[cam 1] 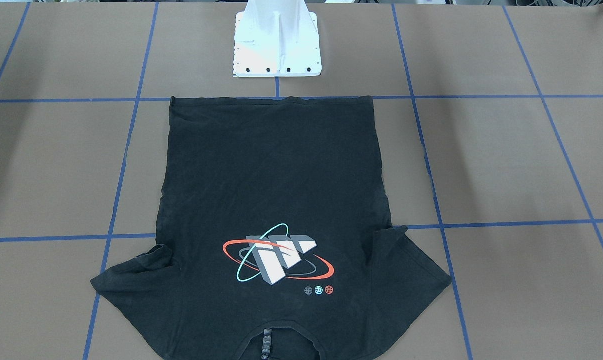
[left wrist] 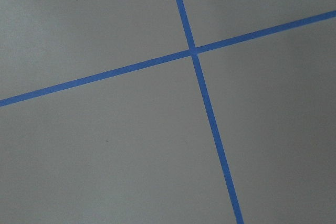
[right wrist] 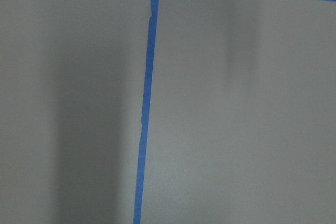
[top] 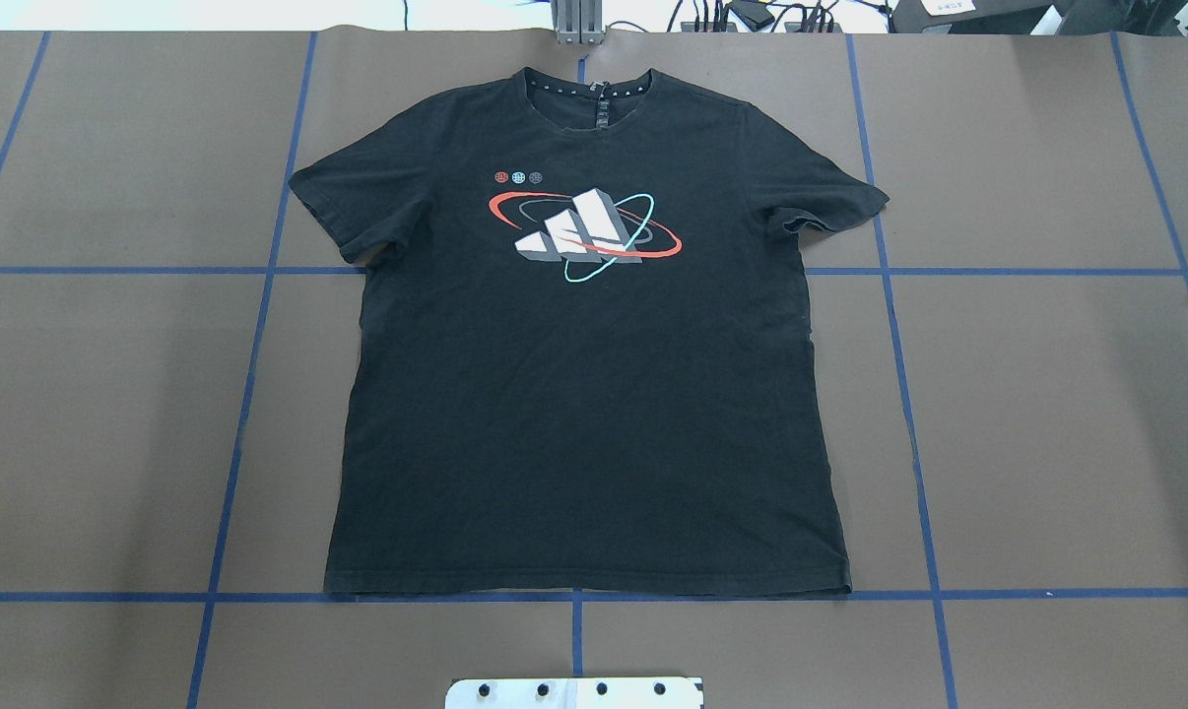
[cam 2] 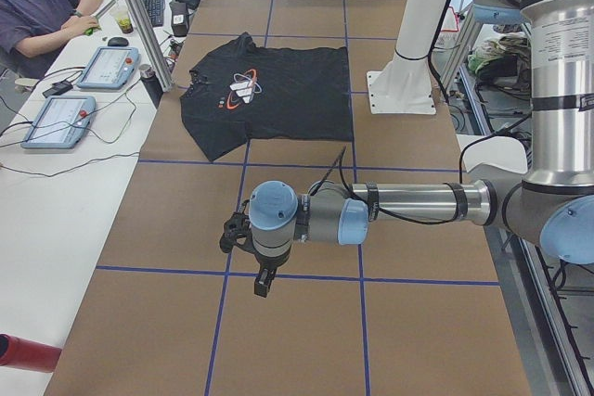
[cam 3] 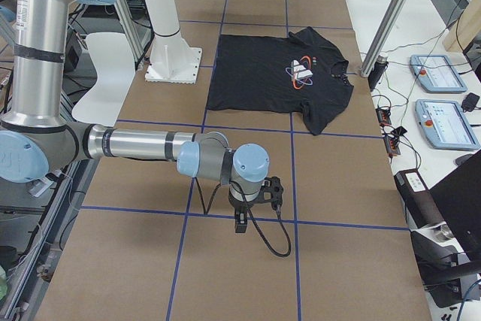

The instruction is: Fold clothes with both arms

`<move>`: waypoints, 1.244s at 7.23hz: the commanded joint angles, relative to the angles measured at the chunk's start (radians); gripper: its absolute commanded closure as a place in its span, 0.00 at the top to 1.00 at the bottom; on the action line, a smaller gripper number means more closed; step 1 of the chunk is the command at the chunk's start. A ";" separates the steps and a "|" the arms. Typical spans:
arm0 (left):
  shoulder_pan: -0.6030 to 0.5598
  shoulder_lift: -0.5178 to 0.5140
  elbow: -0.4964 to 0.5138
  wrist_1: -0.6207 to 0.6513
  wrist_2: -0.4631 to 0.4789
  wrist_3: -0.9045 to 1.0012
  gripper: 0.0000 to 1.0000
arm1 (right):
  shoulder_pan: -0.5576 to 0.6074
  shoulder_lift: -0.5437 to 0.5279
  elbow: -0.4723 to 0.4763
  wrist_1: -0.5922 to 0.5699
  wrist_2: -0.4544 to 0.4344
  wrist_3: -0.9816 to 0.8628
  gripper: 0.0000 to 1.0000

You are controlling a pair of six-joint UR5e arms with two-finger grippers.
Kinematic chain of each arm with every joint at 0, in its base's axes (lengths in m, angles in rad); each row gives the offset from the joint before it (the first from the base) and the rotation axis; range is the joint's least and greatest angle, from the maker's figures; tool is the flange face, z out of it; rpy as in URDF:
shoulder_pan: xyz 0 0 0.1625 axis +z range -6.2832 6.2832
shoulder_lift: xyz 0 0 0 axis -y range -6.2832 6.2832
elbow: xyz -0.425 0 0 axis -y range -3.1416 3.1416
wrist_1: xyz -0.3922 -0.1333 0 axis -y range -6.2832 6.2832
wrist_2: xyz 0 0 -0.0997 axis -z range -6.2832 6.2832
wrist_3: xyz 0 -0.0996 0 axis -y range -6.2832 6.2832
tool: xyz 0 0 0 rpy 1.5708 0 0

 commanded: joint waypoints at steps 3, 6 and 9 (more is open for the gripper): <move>0.003 -0.002 -0.009 -0.069 0.000 -0.015 1.00 | 0.001 0.006 0.014 0.002 0.005 -0.002 1.00; 0.002 0.002 0.001 -0.230 -0.005 -0.011 1.00 | -0.001 0.011 0.011 0.162 0.003 0.002 1.00; 0.002 0.003 -0.003 -0.320 -0.005 -0.012 1.00 | -0.001 0.012 0.011 0.319 0.000 0.002 1.00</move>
